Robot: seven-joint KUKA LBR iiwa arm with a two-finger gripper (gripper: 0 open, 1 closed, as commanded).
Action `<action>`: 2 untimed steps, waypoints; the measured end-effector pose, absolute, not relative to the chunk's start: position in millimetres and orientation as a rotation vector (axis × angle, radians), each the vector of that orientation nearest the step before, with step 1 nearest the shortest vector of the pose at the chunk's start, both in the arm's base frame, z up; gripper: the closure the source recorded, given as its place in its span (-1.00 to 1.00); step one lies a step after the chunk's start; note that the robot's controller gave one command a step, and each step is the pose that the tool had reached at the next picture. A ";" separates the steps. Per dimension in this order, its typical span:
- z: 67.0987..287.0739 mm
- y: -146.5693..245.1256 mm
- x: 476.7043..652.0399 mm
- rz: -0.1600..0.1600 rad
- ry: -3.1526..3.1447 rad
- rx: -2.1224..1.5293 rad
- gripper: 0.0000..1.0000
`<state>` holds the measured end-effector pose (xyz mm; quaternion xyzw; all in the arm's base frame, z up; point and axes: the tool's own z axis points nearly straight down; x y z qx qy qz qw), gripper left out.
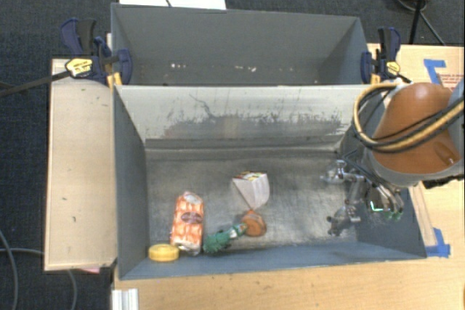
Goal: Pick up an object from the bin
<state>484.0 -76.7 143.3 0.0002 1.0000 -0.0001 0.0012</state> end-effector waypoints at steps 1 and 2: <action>143.3 -76.7 484.1 0.000 3.139 -0.003 -1.00; 103.9 -36.7 525.8 -0.006 3.102 -0.425 -1.00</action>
Offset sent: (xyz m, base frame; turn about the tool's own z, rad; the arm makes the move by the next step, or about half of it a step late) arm 0.0666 0.0713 -0.0733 -0.4638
